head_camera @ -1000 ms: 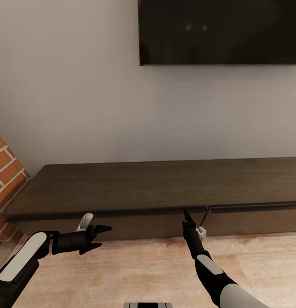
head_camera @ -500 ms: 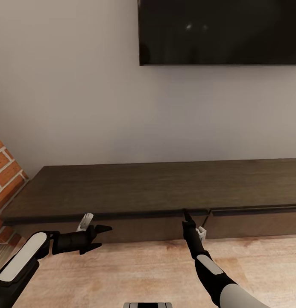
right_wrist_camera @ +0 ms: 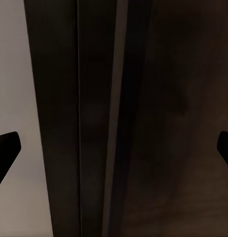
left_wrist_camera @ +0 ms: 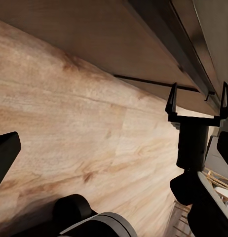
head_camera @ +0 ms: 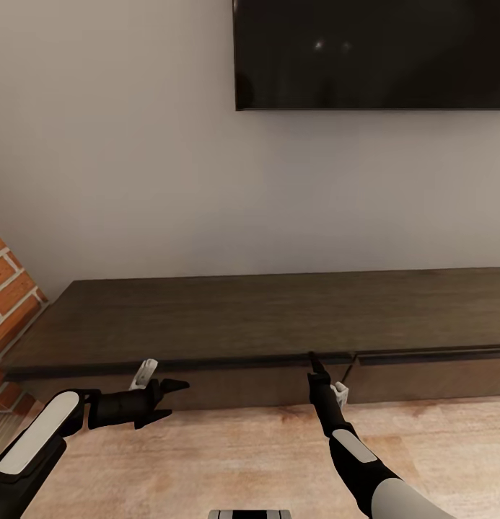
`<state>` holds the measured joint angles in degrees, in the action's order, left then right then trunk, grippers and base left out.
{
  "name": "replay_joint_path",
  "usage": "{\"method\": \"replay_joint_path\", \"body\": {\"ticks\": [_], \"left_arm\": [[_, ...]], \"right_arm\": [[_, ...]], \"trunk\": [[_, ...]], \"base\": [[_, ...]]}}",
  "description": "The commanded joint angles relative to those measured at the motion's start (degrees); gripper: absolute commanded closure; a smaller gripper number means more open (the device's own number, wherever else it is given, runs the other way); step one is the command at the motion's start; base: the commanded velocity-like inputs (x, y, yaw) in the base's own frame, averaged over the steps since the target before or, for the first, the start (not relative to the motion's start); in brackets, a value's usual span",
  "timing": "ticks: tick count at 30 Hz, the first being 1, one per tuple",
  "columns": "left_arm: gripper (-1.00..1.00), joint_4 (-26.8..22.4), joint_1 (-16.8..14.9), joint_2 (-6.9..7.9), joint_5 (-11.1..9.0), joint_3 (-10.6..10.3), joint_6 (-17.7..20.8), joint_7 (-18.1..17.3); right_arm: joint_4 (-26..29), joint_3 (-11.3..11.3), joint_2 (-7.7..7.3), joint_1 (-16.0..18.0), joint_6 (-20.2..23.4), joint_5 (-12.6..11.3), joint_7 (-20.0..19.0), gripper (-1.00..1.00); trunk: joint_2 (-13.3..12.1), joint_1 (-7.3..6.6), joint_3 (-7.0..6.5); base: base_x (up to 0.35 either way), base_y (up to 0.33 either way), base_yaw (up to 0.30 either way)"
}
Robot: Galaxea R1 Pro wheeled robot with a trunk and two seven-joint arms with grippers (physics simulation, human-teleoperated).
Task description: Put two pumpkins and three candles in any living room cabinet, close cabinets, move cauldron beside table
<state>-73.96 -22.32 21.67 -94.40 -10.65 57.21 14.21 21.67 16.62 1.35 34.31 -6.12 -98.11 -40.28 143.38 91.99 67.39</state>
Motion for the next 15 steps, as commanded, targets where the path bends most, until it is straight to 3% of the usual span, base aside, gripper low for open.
{"method": "replay_joint_path", "body": {"ticks": [1, 15], "left_arm": [[-1.00, -0.04, -0.04, 0.02, -0.61, -0.07, 0.01, 0.55], [-1.00, 0.05, -0.05, -0.08, -0.61, -0.06, 0.01, 0.63]], "right_arm": [[-0.05, 0.50, -0.04, 0.05, -0.48, -0.41, -0.16, -1.00], [-0.05, 0.50, -0.04, 0.05, -0.47, -0.41, -0.14, -1.00]], "trunk": [[0.02, -0.01, 0.05], [0.02, -0.01, 0.05]], "base": [[0.002, 0.000, 0.000], [0.017, 0.000, 0.000]]}}
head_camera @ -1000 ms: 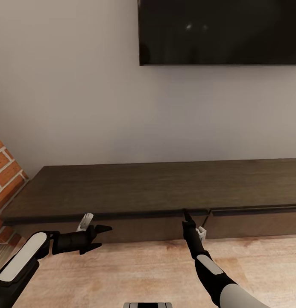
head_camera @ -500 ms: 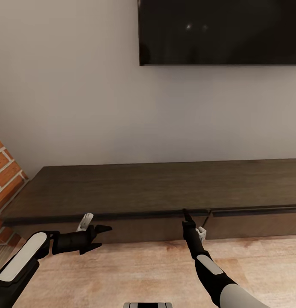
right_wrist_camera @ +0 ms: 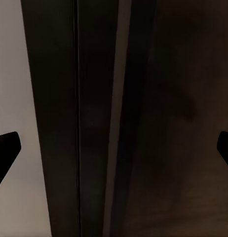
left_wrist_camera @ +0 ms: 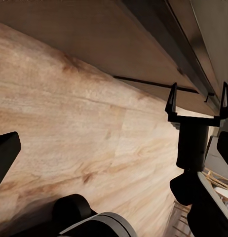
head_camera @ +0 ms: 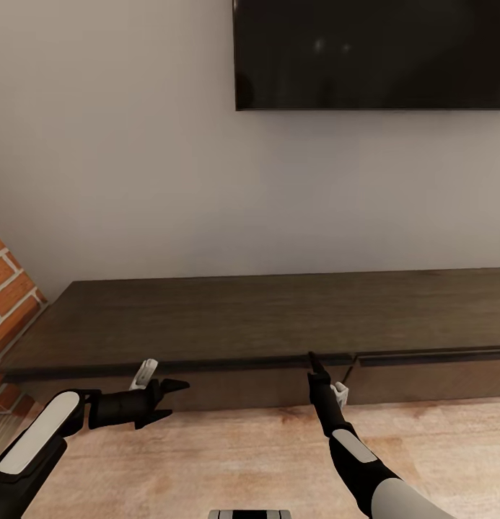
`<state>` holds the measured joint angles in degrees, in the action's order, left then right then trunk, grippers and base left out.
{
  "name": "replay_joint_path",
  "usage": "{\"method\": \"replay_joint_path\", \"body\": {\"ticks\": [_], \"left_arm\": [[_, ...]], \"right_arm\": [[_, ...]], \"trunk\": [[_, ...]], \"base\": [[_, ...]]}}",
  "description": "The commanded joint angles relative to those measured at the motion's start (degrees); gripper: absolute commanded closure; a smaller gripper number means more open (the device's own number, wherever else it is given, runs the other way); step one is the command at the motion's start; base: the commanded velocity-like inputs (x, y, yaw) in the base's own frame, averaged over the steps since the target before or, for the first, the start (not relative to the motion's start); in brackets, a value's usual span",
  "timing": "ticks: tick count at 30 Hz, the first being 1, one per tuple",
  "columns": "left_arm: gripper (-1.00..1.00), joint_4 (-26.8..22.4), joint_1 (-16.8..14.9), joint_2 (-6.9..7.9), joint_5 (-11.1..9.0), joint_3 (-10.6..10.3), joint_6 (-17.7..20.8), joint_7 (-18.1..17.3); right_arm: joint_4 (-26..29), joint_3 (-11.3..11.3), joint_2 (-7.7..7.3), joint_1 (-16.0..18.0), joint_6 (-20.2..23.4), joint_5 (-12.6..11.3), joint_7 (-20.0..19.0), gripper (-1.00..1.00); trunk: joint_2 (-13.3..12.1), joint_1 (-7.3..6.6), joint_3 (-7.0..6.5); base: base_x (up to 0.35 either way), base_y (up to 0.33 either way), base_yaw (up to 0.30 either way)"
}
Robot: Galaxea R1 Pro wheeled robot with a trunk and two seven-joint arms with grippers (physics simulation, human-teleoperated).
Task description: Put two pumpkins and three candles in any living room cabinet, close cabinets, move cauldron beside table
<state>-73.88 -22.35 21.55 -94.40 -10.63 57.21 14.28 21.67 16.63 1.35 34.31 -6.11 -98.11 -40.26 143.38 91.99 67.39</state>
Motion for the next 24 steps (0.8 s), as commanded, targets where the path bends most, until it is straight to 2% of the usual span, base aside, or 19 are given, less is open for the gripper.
{"method": "replay_joint_path", "body": {"ticks": [1, 2, 3, 24], "left_arm": [[-1.00, -0.04, -0.03, 0.05, -0.61, -0.05, 0.01, 0.56], [-1.00, -0.04, -0.04, 0.06, -0.61, -0.03, 0.01, 0.56], [-1.00, -0.04, -0.05, 0.07, -0.61, -0.04, 0.01, 0.55], [-1.00, -0.04, 0.00, 0.07, -0.61, -0.07, 0.01, 0.53]], "right_arm": [[-0.05, 0.48, -0.04, 0.05, -0.48, -0.41, -0.15, -1.00], [-0.05, 0.49, -0.04, 0.05, -0.48, -0.41, -0.16, -1.00], [-0.05, 0.46, -0.04, 0.05, -0.48, -0.41, -0.16, 1.00], [-0.05, 0.49, -0.04, 0.05, -0.48, -0.41, -0.15, 1.00]], "trunk": [[0.02, -0.01, 0.05], [0.02, -0.01, 0.05], [0.02, -0.01, 0.05], [0.02, -0.01, 0.05]], "base": [[0.002, 0.000, 0.000], [0.001, 0.000, 0.000], [0.000, 0.000, 0.000], [-0.009, 0.000, 0.000]]}}
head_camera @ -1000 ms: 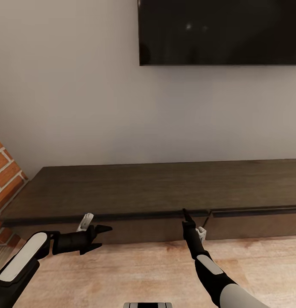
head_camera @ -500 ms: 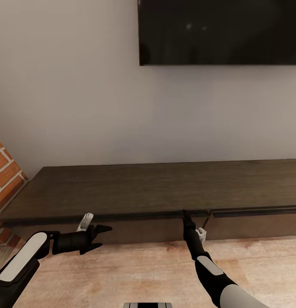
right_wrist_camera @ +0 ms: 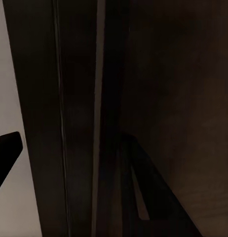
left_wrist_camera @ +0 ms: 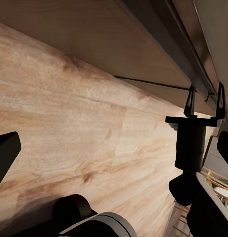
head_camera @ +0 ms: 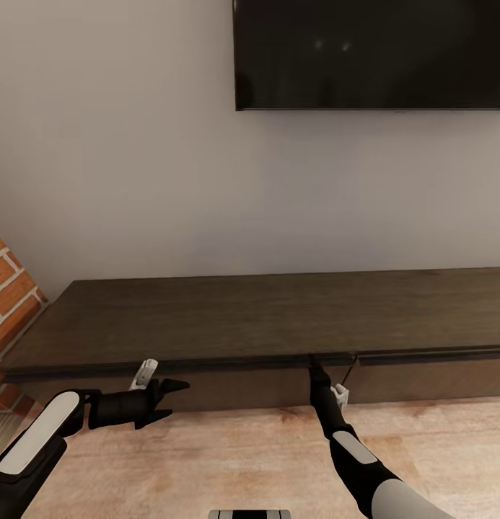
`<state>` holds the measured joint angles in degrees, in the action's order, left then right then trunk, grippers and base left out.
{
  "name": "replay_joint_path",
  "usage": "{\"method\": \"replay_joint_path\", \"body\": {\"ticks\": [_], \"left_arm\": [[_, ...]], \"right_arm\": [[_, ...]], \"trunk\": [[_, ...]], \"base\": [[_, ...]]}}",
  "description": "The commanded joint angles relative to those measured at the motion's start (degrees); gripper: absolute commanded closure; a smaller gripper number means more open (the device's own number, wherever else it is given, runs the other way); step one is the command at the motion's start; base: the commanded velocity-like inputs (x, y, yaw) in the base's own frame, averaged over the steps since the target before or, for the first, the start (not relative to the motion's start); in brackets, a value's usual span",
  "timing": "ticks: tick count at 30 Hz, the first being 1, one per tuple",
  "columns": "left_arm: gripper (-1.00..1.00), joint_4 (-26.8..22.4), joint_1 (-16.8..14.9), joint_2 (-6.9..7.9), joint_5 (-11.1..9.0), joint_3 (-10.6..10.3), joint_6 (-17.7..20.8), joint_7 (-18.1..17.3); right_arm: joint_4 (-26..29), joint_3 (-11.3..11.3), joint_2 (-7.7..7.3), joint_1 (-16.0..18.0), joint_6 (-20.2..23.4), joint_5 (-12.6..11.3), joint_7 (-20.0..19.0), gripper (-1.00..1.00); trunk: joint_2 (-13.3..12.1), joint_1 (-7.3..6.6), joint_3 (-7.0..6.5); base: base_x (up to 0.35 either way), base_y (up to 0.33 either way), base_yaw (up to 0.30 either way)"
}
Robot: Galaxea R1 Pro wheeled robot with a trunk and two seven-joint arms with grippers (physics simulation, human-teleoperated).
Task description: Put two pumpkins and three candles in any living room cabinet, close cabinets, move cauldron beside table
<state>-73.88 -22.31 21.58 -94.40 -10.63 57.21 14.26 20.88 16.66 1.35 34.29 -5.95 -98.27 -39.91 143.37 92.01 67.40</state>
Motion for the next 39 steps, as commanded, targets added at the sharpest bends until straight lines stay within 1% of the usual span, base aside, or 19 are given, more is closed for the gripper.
{"method": "replay_joint_path", "body": {"ticks": [1, 15, 23, 28, 39], "left_arm": [[-1.00, -0.04, -0.05, 0.04, -0.61, -0.07, 0.01, 0.57], [-1.00, -0.04, -0.07, -0.25, -0.61, -0.09, 0.01, 0.59], [-1.00, -0.04, -0.05, -0.22, -0.56, -0.35, 0.00, 0.59], [-1.00, -0.04, -0.07, -0.16, -0.57, -1.23, -0.06, 0.59], [-1.00, -0.04, -0.09, -0.13, -0.53, -1.25, -0.08, 0.59]], "right_arm": [[0.74, 0.45, -0.03, 0.07, -0.64, -0.25, -0.48, 1.00], [0.74, 0.47, -0.03, 0.07, -0.64, -0.25, -0.45, 1.00], [0.74, 0.47, -0.03, 0.07, -0.64, -0.25, -0.44, 1.00], [0.74, 0.46, -0.03, 0.07, -0.64, -0.25, -0.44, 1.00], [0.74, 0.45, -0.03, 0.07, -0.63, -0.25, -0.44, 1.00]], "trunk": [[0.03, -0.02, 0.04], [0.03, -0.02, 0.04], [0.03, -0.02, 0.04], [0.03, -0.02, 0.04], [0.03, -0.02, 0.04]], "base": [[-0.006, 0.000, 0.000], [-0.019, 0.000, 0.000], [-0.009, 0.000, 0.000], [-0.054, 0.000, 0.000], [-0.001, 0.000, 0.000]]}}
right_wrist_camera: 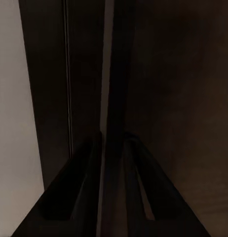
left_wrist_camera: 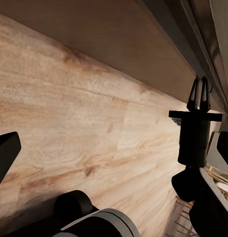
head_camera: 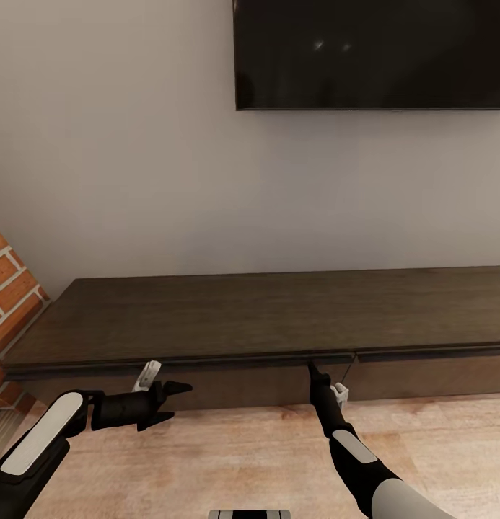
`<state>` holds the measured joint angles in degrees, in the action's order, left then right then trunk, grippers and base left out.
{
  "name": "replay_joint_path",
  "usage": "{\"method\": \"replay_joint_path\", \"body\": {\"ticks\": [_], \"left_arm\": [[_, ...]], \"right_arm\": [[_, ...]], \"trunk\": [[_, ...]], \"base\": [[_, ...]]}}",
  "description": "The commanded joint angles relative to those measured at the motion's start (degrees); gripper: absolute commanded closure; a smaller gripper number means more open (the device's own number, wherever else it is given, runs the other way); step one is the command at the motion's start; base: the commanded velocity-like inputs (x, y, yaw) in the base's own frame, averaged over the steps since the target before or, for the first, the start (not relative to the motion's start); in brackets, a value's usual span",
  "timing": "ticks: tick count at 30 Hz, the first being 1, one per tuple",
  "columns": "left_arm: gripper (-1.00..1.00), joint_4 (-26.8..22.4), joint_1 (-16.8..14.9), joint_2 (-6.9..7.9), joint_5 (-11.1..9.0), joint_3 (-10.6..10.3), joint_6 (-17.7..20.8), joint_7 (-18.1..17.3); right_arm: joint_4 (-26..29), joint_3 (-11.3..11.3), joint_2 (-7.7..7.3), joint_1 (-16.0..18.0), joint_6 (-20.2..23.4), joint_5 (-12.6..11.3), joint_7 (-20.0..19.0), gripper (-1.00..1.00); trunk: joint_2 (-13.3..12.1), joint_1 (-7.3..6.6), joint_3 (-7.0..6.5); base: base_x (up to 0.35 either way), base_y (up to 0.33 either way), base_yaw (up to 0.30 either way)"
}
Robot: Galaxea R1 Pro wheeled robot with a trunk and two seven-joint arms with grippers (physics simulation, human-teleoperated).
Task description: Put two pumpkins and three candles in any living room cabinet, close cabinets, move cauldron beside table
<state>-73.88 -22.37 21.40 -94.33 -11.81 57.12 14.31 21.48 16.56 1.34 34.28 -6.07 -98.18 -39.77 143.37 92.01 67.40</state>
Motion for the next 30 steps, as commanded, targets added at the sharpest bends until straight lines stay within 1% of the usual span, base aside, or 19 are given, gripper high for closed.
{"method": "replay_joint_path", "body": {"ticks": [1, 11, 25, 30], "left_arm": [[-1.00, -0.04, -0.02, 0.04, -0.61, -0.10, 0.01, 0.55], [-1.00, -0.04, 0.00, 0.28, -0.58, -0.04, 0.01, 0.48], [-1.00, -0.02, -0.02, 0.22, -0.59, 0.02, 0.01, 0.46], [-1.00, -0.07, -0.02, 0.21, -0.66, 0.03, 0.01, 0.46]], "right_arm": [[0.15, 0.55, -0.02, 0.09, -0.48, -0.35, -0.58, 1.00], [0.15, 0.56, -0.02, 0.09, -0.52, -0.35, -0.58, 1.00], [0.15, 0.54, -0.02, 0.09, -0.52, -0.35, -0.58, 1.00], [0.15, 0.50, -0.03, 0.09, -0.51, -0.35, -0.58, 1.00]], "trunk": [[0.03, -0.02, 0.03], [0.03, -0.02, 0.03], [0.03, -0.02, 0.03], [0.03, -0.02, 0.03]], "base": [[0.000, 0.000, 0.000], [0.000, 0.000, 0.000], [0.003, 0.000, 0.000], [-0.079, 0.000, 0.000]]}}
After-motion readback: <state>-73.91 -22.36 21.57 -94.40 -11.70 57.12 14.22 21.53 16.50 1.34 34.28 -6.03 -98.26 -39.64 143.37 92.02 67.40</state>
